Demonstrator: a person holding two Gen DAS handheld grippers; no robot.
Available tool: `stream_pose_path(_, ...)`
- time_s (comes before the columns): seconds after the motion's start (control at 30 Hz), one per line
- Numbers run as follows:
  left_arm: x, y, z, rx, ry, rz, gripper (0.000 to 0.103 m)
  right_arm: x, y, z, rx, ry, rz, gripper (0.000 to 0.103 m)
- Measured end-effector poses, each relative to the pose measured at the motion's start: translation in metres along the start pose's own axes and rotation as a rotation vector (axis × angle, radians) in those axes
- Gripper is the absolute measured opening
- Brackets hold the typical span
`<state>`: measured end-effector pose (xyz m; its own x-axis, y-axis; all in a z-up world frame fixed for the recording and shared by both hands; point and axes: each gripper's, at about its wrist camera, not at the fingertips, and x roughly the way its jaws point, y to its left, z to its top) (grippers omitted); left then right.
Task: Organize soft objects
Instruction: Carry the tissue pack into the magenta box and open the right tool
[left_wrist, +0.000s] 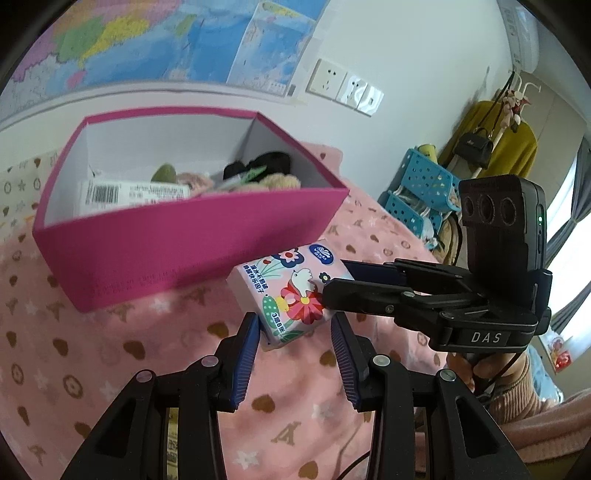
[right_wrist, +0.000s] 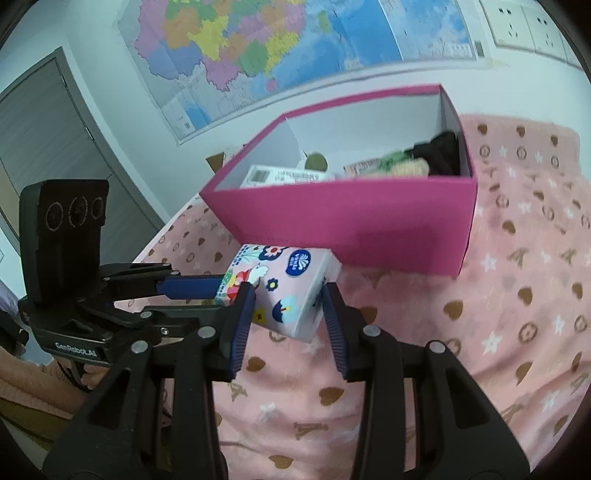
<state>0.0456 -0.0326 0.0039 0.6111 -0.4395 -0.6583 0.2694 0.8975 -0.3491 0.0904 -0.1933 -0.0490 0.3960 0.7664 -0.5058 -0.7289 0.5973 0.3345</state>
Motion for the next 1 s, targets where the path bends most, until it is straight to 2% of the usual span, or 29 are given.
stream_pose_path(0.6,-0.004,-0.001,0.05,0.046,-0.084,0.029,0.04,-0.006,-0.009,0.055,-0.059,-0.077,-0.011,0.041)
stream_pose_path(1.0,0.01,0.02,0.089,0.028,-0.103,0.057,0.04,0.012,-0.022,0.094,-0.086,-0.087,-0.036,0.041)
